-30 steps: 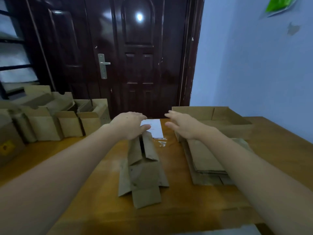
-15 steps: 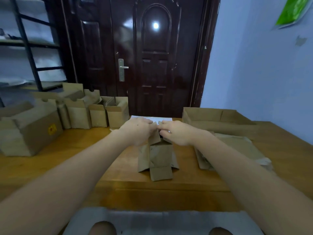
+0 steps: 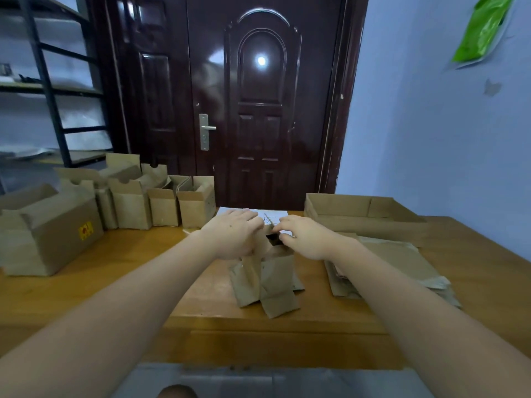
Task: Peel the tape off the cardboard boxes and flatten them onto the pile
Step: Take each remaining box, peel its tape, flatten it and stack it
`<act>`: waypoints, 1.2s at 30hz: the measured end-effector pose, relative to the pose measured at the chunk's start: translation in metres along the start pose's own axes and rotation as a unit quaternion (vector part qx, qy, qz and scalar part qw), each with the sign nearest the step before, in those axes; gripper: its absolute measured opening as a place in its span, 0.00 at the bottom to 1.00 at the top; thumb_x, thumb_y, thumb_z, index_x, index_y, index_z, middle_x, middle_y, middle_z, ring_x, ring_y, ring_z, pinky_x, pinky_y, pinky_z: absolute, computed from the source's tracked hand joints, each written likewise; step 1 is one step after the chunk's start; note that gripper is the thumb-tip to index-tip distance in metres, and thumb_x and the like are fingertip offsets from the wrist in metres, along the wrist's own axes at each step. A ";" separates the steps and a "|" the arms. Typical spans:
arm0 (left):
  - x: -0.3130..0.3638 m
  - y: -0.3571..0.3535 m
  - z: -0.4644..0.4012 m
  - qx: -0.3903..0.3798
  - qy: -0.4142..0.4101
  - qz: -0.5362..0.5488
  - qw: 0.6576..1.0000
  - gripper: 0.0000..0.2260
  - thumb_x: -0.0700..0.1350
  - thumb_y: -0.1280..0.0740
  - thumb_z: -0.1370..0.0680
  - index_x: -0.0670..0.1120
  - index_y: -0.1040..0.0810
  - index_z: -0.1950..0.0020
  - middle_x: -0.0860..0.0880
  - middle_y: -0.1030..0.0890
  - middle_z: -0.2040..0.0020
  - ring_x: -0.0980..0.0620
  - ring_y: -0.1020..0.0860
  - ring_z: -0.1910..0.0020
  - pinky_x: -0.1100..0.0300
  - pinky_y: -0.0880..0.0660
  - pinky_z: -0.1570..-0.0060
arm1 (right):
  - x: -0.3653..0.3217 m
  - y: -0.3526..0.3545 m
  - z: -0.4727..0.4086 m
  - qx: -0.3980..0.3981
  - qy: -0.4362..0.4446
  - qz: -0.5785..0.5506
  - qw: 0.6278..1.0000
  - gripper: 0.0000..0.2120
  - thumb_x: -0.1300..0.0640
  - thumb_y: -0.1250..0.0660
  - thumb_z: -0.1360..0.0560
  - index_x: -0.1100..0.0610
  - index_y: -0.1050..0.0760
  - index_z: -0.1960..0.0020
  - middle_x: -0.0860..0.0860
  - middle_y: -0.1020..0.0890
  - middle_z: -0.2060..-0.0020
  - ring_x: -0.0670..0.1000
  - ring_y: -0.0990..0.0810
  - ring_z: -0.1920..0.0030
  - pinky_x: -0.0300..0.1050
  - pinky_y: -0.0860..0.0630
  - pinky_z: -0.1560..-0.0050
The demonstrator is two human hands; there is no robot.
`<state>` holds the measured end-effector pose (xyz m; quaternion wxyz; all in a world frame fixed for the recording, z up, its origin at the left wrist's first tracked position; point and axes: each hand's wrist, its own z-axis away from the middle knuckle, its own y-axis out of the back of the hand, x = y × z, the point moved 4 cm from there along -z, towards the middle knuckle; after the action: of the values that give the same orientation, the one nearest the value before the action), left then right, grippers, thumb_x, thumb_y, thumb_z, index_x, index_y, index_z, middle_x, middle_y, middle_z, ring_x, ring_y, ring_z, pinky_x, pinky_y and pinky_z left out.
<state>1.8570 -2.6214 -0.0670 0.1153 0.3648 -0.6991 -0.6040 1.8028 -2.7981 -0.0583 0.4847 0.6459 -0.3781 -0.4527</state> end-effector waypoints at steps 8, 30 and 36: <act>0.009 0.001 -0.005 0.048 0.092 0.039 0.994 0.21 0.69 0.36 0.23 0.52 0.34 0.52 0.56 0.29 0.59 0.51 0.28 0.58 0.55 0.33 0.53 | 0.039 -0.013 -0.009 0.118 -0.113 0.042 0.986 0.19 0.50 0.45 0.14 0.46 0.29 0.26 0.50 0.30 0.41 0.52 0.26 0.43 0.52 0.22 0.44; -0.026 -0.067 0.011 -0.093 0.179 0.500 0.842 0.43 0.39 0.25 0.24 0.61 0.47 0.20 0.56 0.38 0.23 0.48 0.32 0.26 0.61 0.24 0.45 | 0.056 -0.034 -0.016 0.019 -0.184 -0.409 0.893 0.29 0.48 0.32 0.20 0.44 0.34 0.22 0.49 0.49 0.18 0.57 0.40 0.22 0.46 0.31 0.44; -0.030 -0.067 0.003 -0.017 0.198 0.495 0.846 0.31 0.44 0.20 0.27 0.55 0.37 0.34 0.58 0.29 0.34 0.53 0.31 0.30 0.66 0.29 0.46 | 0.062 -0.043 -0.014 0.130 -0.206 -0.644 0.725 0.16 0.55 0.36 0.20 0.52 0.28 0.32 0.58 0.22 0.37 0.59 0.22 0.38 0.62 0.23 0.36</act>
<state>1.9007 -2.5996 -0.1214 0.5414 0.0799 -0.7386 -0.3937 1.8374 -2.8416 -0.1115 -0.1019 0.6816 -0.0177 -0.7243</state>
